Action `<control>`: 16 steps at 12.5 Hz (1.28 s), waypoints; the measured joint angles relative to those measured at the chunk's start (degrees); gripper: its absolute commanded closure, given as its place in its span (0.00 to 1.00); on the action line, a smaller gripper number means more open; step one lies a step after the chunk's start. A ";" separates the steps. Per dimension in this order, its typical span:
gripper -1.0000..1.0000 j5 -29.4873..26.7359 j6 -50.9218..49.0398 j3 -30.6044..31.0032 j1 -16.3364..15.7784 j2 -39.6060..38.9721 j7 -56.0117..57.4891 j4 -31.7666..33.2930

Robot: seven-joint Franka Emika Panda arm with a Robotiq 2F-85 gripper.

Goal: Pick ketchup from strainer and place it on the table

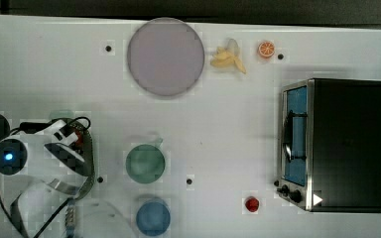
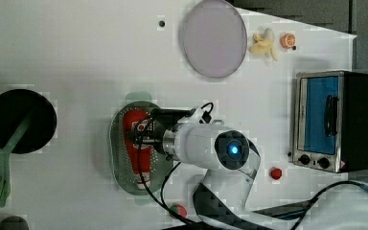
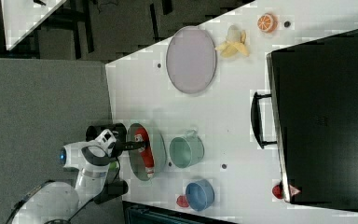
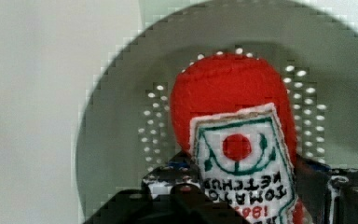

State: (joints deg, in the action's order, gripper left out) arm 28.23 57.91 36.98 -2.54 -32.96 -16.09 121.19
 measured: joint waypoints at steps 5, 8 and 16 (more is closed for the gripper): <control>0.40 -17.10 -12.09 3.36 0.58 14.04 0.04 -0.67; 0.40 -20.92 -18.80 3.66 1.94 20.90 2.79 -5.48; 0.40 -21.29 -34.36 -13.53 9.21 23.19 24.77 -17.63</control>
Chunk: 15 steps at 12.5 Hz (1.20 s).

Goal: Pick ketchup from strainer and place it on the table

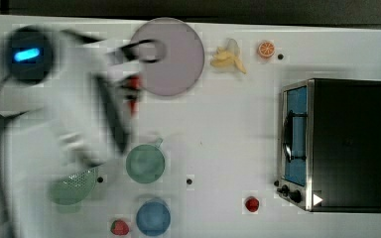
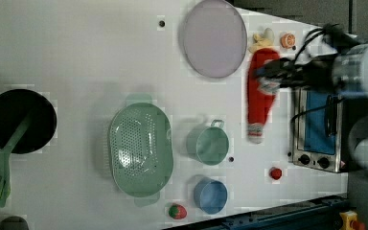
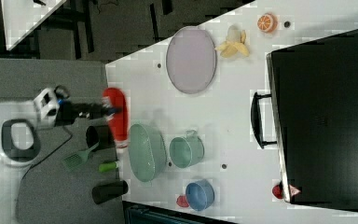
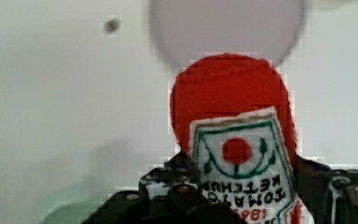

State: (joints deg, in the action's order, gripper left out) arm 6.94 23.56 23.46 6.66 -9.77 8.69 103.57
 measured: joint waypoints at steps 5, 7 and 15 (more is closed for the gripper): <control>0.40 0.31 0.20 -13.48 7.03 -3.20 11.62 1.12; 0.40 0.45 1.64 -17.22 8.87 -3.23 13.41 3.92; 0.40 0.16 19.22 -15.44 8.74 -2.94 14.31 22.10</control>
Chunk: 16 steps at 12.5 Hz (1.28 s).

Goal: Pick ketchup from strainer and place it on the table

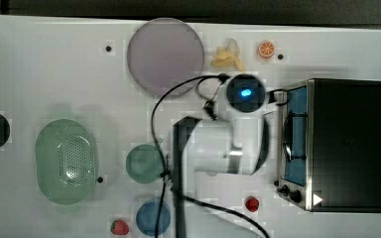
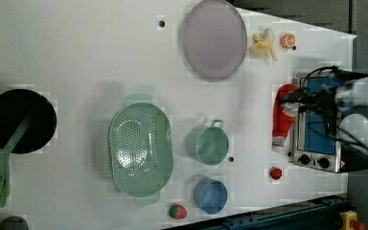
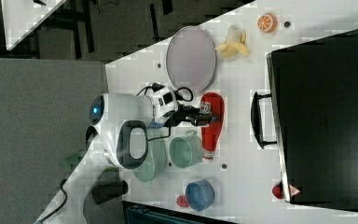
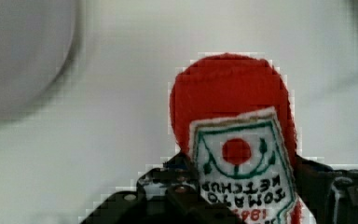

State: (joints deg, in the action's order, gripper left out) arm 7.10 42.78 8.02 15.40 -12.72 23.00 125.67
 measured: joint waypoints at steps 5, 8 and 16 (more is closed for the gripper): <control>0.37 0.19 10.77 2.64 -3.43 -1.55 0.55 9.18; 0.06 0.36 17.65 2.56 -4.01 -5.04 0.55 10.41; 0.00 0.08 12.59 1.90 -2.92 2.15 0.20 5.37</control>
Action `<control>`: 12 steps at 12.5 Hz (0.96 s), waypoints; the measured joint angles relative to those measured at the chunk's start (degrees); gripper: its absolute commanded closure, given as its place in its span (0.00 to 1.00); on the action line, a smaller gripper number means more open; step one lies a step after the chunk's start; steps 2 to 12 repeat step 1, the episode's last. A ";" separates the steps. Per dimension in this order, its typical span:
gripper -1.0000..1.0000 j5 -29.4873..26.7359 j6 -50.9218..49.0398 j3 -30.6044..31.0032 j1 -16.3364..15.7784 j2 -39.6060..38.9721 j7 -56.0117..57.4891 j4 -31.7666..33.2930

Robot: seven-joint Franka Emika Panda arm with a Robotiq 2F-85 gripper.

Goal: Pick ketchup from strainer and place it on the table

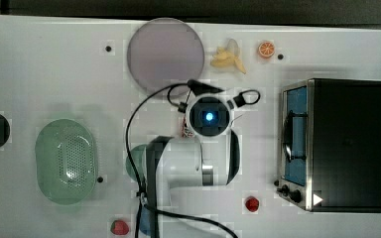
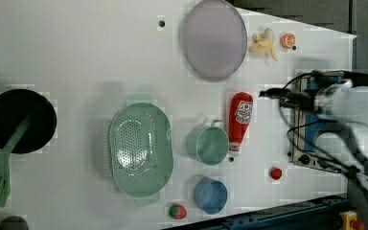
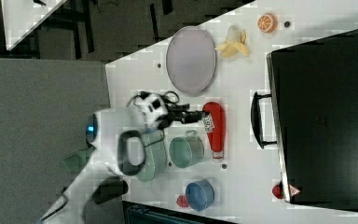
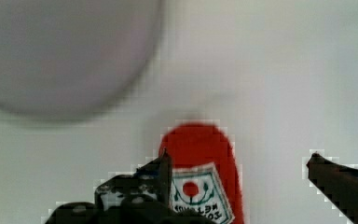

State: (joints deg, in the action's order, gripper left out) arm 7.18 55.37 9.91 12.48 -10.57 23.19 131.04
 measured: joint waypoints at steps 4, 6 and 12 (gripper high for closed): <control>0.00 -0.11 -4.73 -0.08 -0.07 1.76 -0.60 -3.36; 0.00 -0.11 -4.73 -0.08 -0.07 1.76 -0.60 -3.36; 0.00 -0.11 -4.73 -0.08 -0.07 1.76 -0.60 -3.36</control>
